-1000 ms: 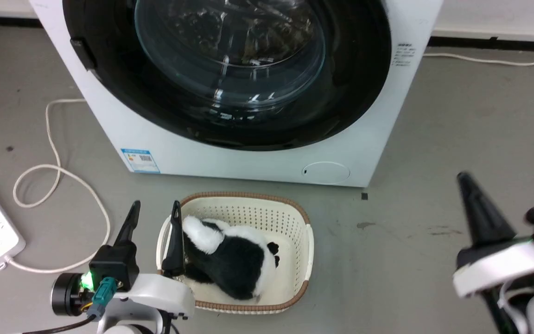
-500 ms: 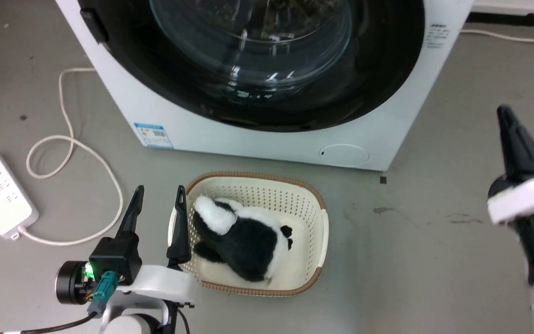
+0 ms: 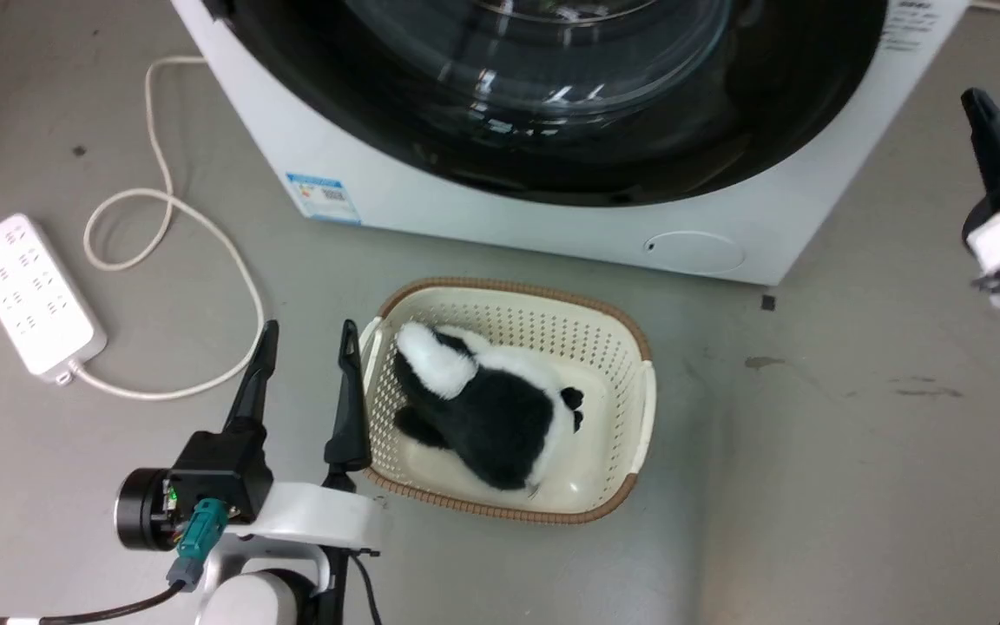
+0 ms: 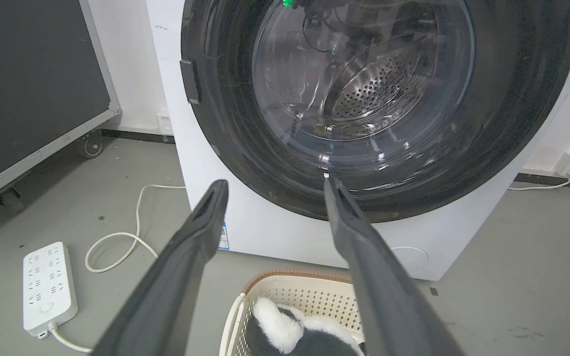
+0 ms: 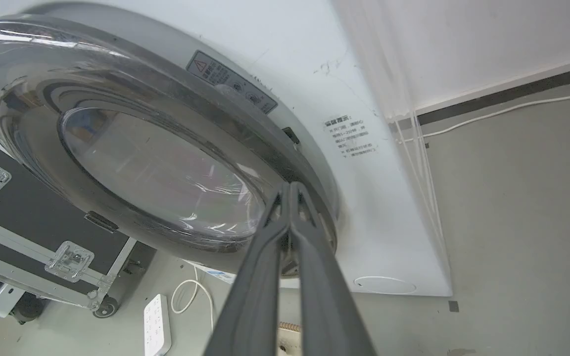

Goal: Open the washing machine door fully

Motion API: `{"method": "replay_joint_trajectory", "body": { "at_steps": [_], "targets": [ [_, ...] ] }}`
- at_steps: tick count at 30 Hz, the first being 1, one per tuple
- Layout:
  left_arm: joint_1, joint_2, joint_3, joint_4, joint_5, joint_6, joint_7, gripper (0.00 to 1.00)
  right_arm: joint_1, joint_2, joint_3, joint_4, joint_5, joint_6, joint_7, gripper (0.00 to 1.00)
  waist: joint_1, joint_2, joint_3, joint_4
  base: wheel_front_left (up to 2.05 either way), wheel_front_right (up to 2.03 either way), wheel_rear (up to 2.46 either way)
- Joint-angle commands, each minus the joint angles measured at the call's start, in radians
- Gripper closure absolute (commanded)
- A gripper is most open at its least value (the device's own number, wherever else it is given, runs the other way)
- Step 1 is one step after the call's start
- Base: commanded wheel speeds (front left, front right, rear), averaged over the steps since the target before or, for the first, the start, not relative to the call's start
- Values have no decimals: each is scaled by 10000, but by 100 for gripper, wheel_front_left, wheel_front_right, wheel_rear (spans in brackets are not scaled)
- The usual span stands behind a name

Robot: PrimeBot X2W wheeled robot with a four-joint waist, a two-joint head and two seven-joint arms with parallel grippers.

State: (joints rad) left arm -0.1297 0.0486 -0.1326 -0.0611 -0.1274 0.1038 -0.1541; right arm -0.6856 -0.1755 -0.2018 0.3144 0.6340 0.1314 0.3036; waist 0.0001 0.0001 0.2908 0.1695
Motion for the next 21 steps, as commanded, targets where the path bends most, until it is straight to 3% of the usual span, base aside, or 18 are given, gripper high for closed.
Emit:
{"method": "replay_joint_trajectory", "body": {
  "at_steps": [1, 21],
  "targets": [
    [-242, 10, -95, -65, -91, 88, -133, 0, -518, -50, -176, 326, 237, -3, 302, 100, -1, -1, 149, 135, 0, 0, 0],
    [-648, 12, -645, -204, -557, 497, -551, 0, -4811, -715, -2645, 4591, 1197, -5, 3228, 100, -1, -1, 1127, 1014, 0, 0, 0]
  ]
}}
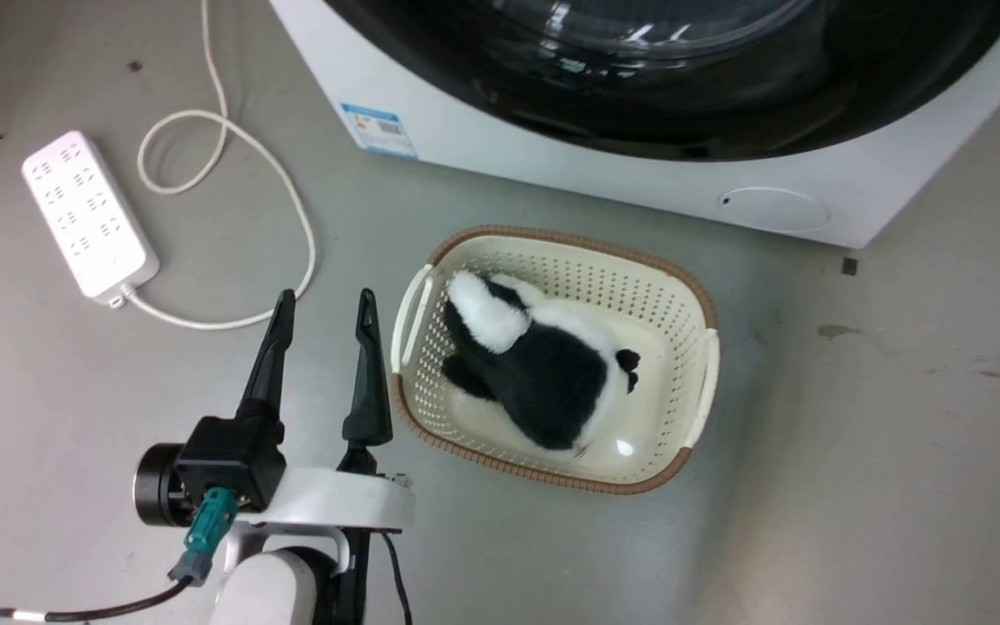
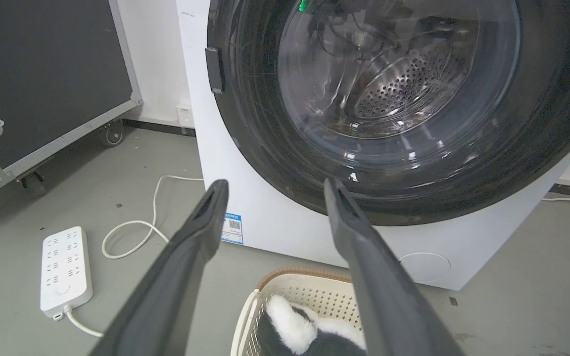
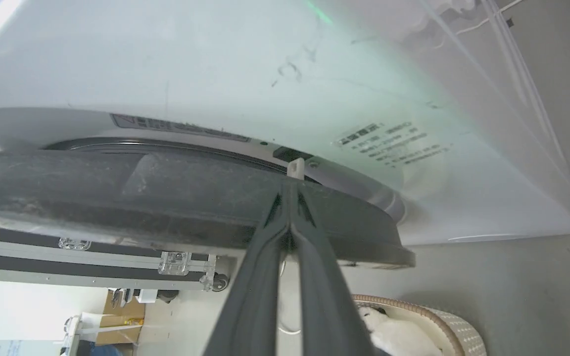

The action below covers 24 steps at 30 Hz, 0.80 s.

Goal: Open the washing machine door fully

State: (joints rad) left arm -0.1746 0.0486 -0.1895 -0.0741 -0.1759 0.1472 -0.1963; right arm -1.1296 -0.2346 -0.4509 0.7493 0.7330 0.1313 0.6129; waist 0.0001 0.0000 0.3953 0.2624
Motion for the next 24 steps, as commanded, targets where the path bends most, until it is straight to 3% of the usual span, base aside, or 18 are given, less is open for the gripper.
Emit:
{"method": "replay_joint_trajectory", "body": {
  "at_steps": [1, 14, 24],
  "targets": [
    [-216, 13, -105, -80, -95, 85, -150, 0, -539, -162, -250, 422, 242, -3, 266, 100, -1, 0, 119, 127, 0, 0, 0],
    [-467, 14, -325, -245, -319, 366, -422, 0, -2254, -407, -1283, 1996, 632, -5, 1560, 100, -1, 0, 574, 513, 0, 0, 0],
    [-409, 16, -353, -79, -541, 447, -631, 0, -1639, -325, -2030, 2654, 1039, -5, 2962, 100, -1, 0, -19, 695, 0, 0, 0]
  ]
}}
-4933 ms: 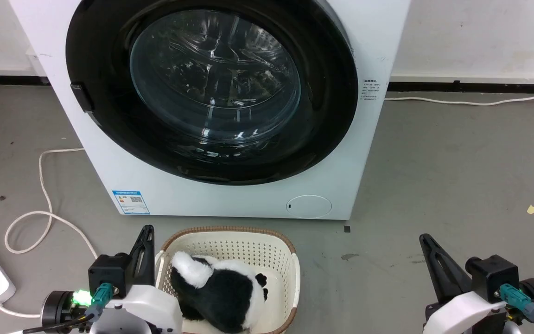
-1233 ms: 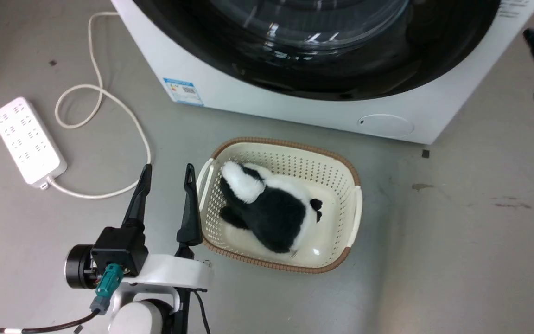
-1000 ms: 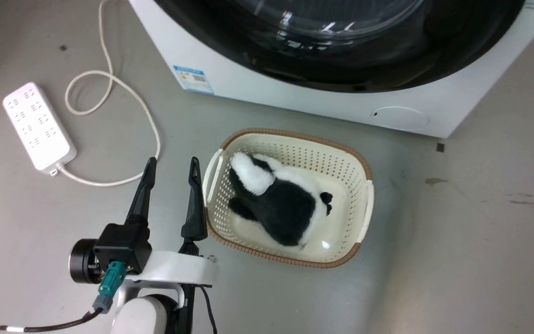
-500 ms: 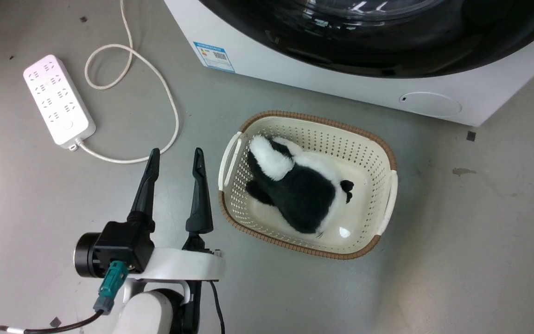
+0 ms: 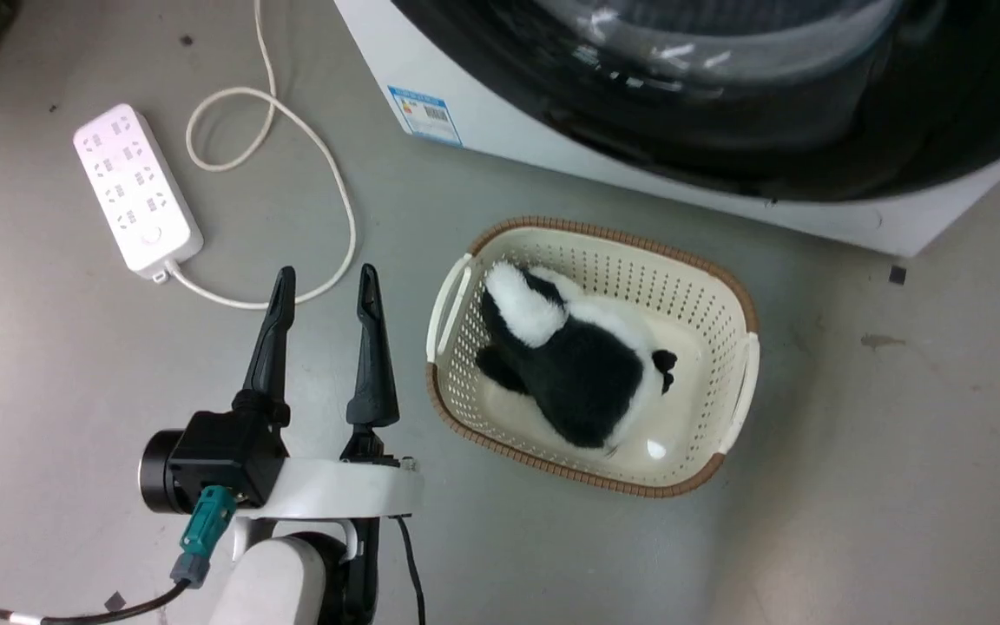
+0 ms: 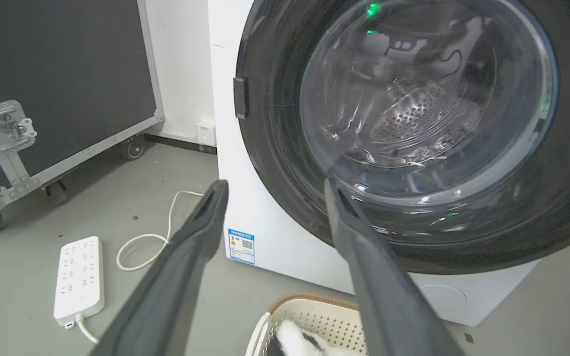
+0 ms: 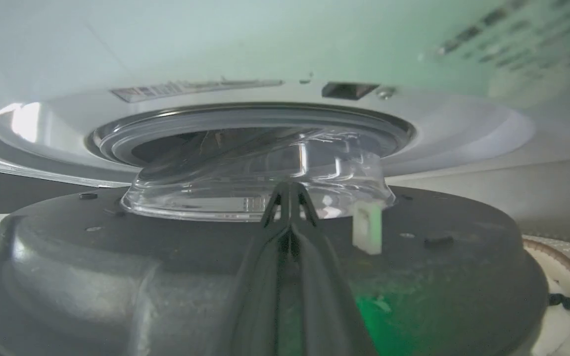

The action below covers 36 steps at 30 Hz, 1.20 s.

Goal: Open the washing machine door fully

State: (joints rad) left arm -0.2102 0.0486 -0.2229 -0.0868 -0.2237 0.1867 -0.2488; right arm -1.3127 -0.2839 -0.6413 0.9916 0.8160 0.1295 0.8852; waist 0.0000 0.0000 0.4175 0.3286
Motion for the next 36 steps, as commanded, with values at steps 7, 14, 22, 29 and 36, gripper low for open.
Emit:
{"method": "replay_joint_trajectory", "body": {
  "at_steps": [7, 14, 22, 29, 36],
  "targets": [
    [288, 16, 124, 369, 6, -168, -130, 0, 1687, 729, -426, -169, 416, 12, 602, 100, 0, 0, -1206, -97, 0, 0, 0],
    [806, 16, 377, 740, 144, -490, -130, 0, 3522, 1703, -661, -1084, 814, 12, 1115, 100, 0, 0, -2325, -215, 0, 0, 0],
    [1356, 16, 457, 1081, 254, -844, -130, 0, 5330, 2319, -258, -2352, 1640, 12, 2066, 100, 0, 0, -3303, -196, 0, 0, 0],
    [1846, 16, 267, 1290, 209, -1099, -130, 0, 6432, 2333, 2197, -2165, 4277, 12, 1936, 100, 0, 0, -3778, -63, 0, 0, 0],
    [2193, 16, 160, 1390, 215, -1216, -130, 0, 7935, 2335, 5842, -3170, 7299, 12, 752, 100, 0, 0, -4027, 134, 0, 0, 0]
  ]
}}
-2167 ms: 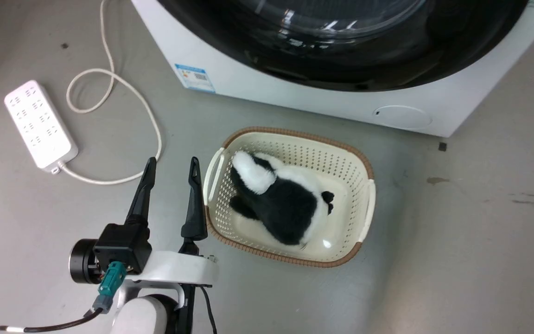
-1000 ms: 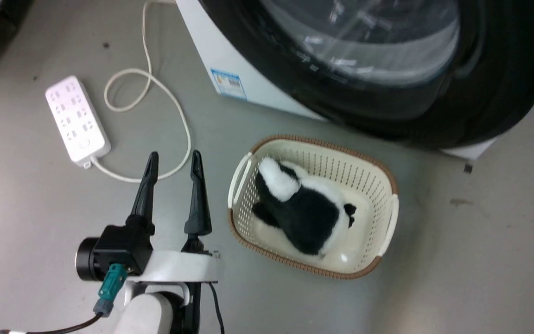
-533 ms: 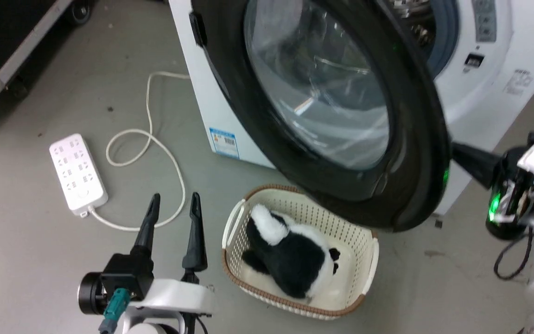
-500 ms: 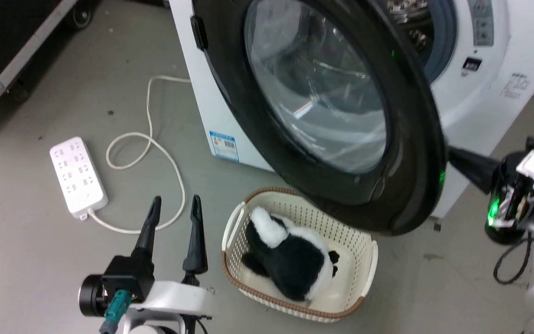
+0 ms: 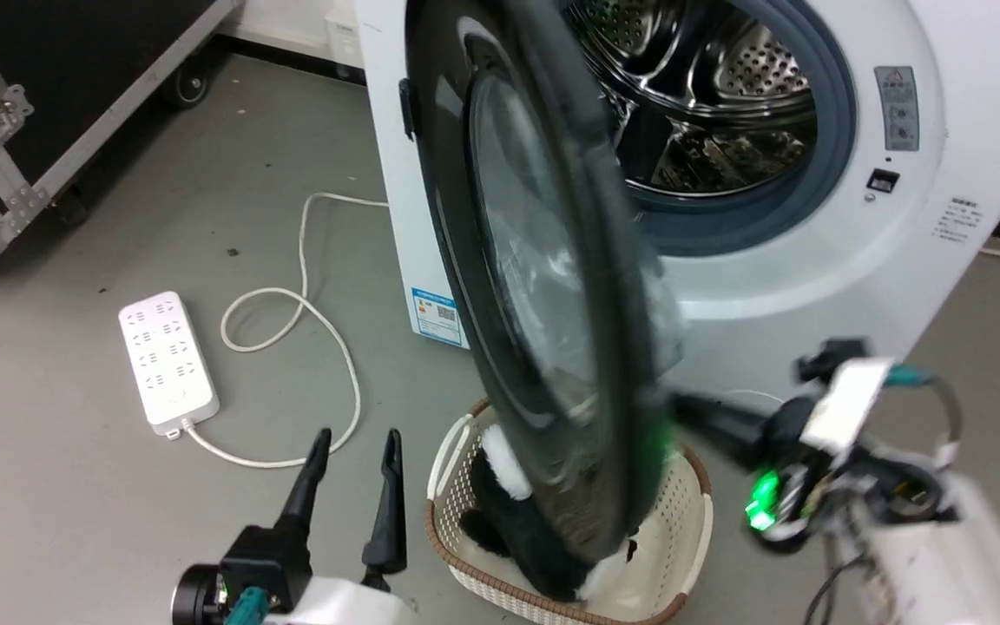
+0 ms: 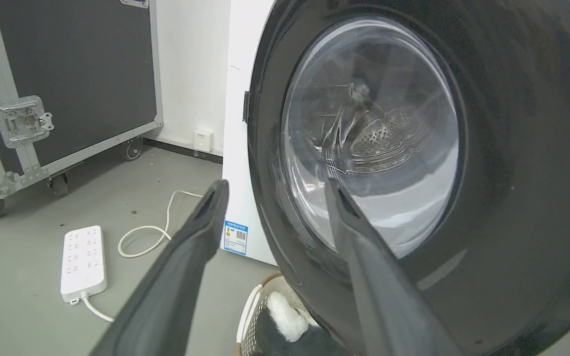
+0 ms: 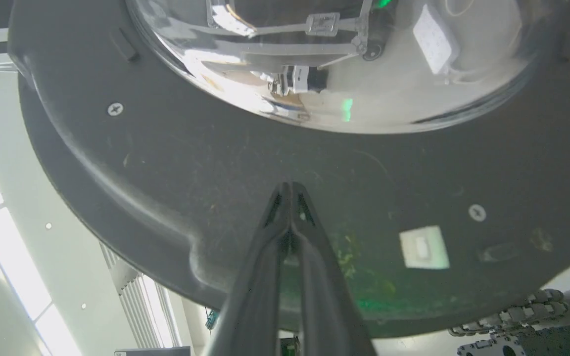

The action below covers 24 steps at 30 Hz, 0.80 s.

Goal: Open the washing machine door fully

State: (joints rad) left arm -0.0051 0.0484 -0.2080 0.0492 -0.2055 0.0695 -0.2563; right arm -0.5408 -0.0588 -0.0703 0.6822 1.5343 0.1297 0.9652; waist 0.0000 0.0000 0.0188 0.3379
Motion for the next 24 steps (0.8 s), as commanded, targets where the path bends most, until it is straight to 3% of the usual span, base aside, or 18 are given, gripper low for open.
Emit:
{"method": "replay_joint_trajectory", "body": {
  "at_steps": [1, 6, 12, 13, 14, 17, 24],
  "targets": [
    [195, 18, -7, 53, 39, -61, -55, 0, 427, 84, 631, -298, 453, 10, -285, 100, 0, 0, -61, 64, 0, 0, 0],
    [387, 18, 61, 117, 27, -58, -55, 0, 1103, 84, 2535, -1248, 1713, 10, -1494, 100, 0, 0, -123, 206, 0, 0, 0],
    [384, 18, 199, 111, 91, -79, -55, 0, 1230, 74, 3200, -1616, 1895, 10, -2593, 100, 0, 0, -81, 210, 0, 0, 0],
    [356, 18, 233, 98, 86, -77, -55, 0, 1213, 43, 3143, -1662, 1873, 10, -2819, 32, 0, 0, -65, 175, 0, 0, 0],
    [327, 18, 267, 84, 66, -82, -55, 0, 1199, -9, 3085, -1732, 1869, 10, -2992, 0, 0, 0, -60, 122, 0, 0, 0],
    [247, 18, 364, 43, 5, -139, -55, 0, 1188, -391, 2817, -2231, 1438, 10, -3911, 0, 0, 0, -65, -120, 0, 0, 0],
    [98, 18, 869, 16, -131, -263, -55, 0, 1827, -1532, 2340, -4157, -1606, 10, -7505, 0, 0, 0, -134, -1058, 0, 0, 0]
  ]
}}
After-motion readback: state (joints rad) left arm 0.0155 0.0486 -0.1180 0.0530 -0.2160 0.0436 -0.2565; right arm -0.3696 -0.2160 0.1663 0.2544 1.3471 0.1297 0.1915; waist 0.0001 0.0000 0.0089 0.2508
